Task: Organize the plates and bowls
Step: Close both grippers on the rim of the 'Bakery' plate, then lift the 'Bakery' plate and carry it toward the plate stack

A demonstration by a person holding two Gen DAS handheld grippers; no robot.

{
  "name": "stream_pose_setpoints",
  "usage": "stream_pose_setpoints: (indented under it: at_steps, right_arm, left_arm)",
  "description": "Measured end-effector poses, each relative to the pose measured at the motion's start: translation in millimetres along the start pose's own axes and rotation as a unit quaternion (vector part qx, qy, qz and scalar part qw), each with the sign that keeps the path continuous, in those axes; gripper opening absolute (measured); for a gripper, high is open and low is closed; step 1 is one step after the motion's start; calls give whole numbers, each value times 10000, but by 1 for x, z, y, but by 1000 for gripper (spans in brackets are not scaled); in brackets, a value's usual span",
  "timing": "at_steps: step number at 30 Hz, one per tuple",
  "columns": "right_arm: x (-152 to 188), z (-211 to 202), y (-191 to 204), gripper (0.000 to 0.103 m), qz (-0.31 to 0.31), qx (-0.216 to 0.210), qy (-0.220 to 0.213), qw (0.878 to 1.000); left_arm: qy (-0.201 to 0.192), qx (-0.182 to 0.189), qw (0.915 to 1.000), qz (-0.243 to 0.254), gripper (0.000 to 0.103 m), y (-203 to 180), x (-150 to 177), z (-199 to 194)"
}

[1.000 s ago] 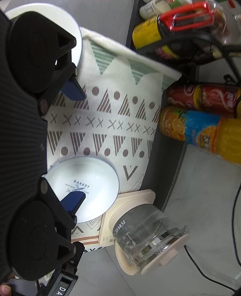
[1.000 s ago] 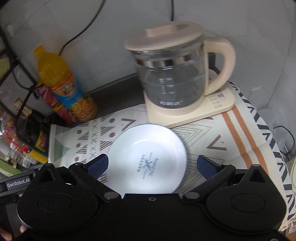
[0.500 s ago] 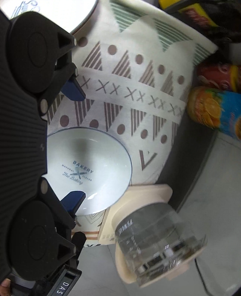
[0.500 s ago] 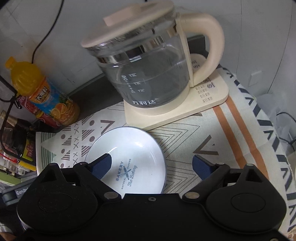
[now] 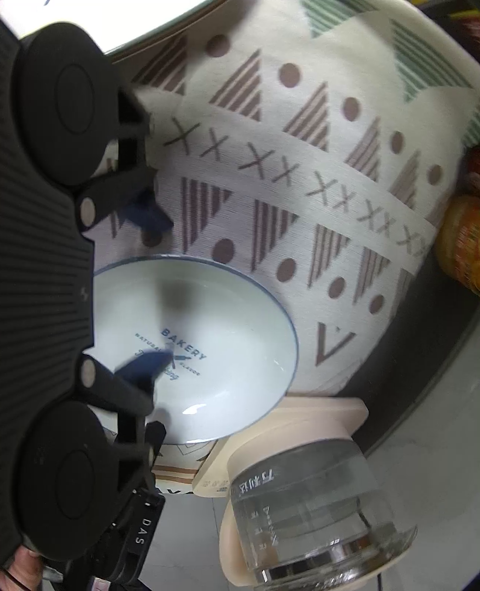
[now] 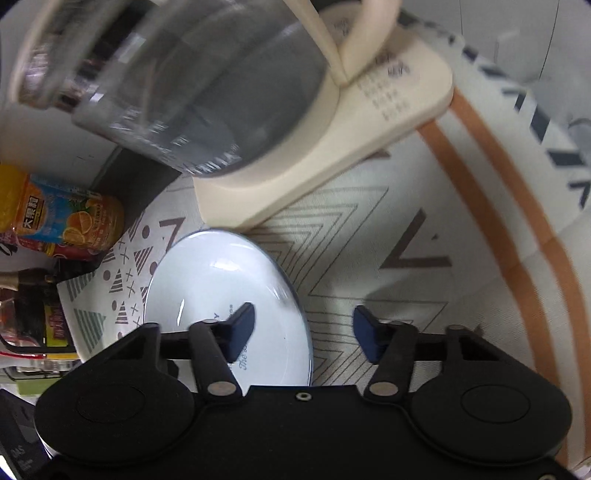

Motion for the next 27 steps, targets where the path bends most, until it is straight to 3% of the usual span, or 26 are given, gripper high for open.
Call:
stream_pose_setpoints:
  at_steps: [1,3,8,12,15,27]
  right_arm:
    - [0,2,-1,40,28,-80,58,9999]
    - [1,6,-2,37,79,-275,166,9995]
    - [-4,14,-10,35,232,-453,392,9979]
    - [-10,15,-15,29,302,-631,495,9963]
    - [-11,14,-18,12,296,-599,434,9968]
    - [-4,-5,8,11,-193,-735,139,9970]
  left_arm:
    - [-69,15,10000,-50,57,0,0,-1]
    - [-56,80,9998,-200,38,2,-2,0]
    - [-30,81,9996,-269,34,3,-3,2]
    - [23,93,9993,-361,21,10,-4,3]
    - [122,262,9990,-356,18,14,-6,3]
    - [-259,542,9982,-85,18,18,-14,-23]
Point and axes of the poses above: each gripper's, at about its wrist camera, not at the fingertips, and z roughly the way its jaws point, y to its left, x to its underside, the point moved 1 cm from there along z, roughly the way its jaws point, and after that the axes turned 7 degrees about -x, right-handed, at the moved point
